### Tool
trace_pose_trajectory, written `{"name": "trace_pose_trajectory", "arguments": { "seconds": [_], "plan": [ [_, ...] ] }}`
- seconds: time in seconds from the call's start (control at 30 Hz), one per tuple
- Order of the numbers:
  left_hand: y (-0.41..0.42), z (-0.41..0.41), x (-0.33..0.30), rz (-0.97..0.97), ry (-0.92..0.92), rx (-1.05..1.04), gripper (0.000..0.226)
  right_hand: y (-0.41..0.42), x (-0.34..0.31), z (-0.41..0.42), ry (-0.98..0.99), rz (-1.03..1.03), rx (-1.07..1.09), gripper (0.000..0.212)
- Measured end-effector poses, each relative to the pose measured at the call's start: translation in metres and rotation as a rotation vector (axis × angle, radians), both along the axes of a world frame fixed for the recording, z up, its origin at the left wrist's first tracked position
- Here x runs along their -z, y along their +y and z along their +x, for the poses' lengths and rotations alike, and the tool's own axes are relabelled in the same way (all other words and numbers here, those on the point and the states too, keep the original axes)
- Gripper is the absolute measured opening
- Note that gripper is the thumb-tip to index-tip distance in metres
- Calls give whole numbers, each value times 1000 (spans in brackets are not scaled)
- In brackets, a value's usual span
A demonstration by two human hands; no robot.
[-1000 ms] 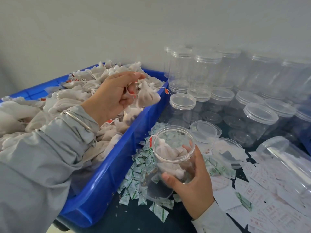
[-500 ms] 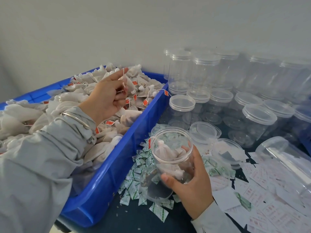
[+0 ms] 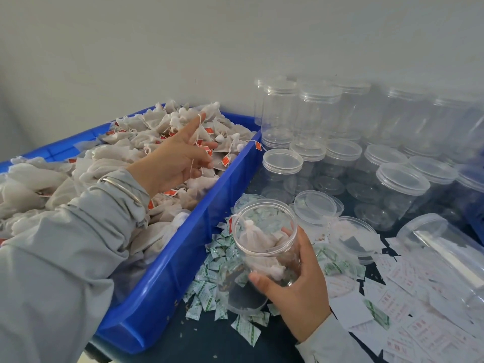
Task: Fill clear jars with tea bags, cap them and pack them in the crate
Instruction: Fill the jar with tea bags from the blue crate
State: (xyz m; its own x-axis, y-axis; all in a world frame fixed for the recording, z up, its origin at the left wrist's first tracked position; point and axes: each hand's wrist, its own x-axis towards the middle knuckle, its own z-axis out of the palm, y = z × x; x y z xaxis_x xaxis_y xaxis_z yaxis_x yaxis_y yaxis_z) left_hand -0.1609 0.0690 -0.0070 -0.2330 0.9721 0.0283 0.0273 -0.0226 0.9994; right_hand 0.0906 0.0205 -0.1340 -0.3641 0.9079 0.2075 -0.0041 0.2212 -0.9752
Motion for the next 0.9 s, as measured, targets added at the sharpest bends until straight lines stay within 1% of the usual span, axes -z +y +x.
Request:
{"name": "trace_pose_trajectory", "arguments": {
  "seconds": [0.07, 0.1, 0.17, 0.2, 0.27, 0.33, 0.4, 0.5, 0.6, 0.67, 0.77, 0.83, 0.9],
  "plan": [
    [1, 0, -1, 41, -100, 1, 68, 0, 0, 0, 8, -2, 3, 100],
    [1, -1, -2, 57, -131, -10, 56, 1, 1, 0, 12, -5, 5, 99],
    [2, -3, -3, 83, -198, -78, 30, 1, 1, 0, 12, -3, 4, 100],
    [2, -5, -4, 98, -242, -123, 25, 1, 1, -1, 10, 1, 4, 100],
    [3, -7, -4, 128, -323, -189, 23, 1, 2, -1, 14, 2, 9, 100],
    [4, -8, -5, 142, -362, -194, 25, 1, 2, -1, 16, 5, 13, 100],
    [4, -5, -4, 126, -340, -167, 33, 1, 2, -1, 13, 6, 14, 101],
    [4, -1, -2, 66, -308, -151, 54, 1, 2, -1, 10, 1, 17, 102],
    [3, -1, -2, 6, -210, -129, 64, 1, 2, -1, 7, 5, 16, 101],
    [3, -2, -2, -6, -155, -134, 64, 1, 1, -1, 6, 5, 12, 100],
    [2, -3, -4, 10, -103, -184, 58, 1, 1, -1, 15, -3, 10, 101],
    [1, -4, -6, 24, -127, -193, 51, 1, 0, -1, 16, -4, 5, 101],
    [-1, -5, -11, 35, -182, -154, 44, 1, 1, -2, 10, 0, 6, 102]
  ]
}}
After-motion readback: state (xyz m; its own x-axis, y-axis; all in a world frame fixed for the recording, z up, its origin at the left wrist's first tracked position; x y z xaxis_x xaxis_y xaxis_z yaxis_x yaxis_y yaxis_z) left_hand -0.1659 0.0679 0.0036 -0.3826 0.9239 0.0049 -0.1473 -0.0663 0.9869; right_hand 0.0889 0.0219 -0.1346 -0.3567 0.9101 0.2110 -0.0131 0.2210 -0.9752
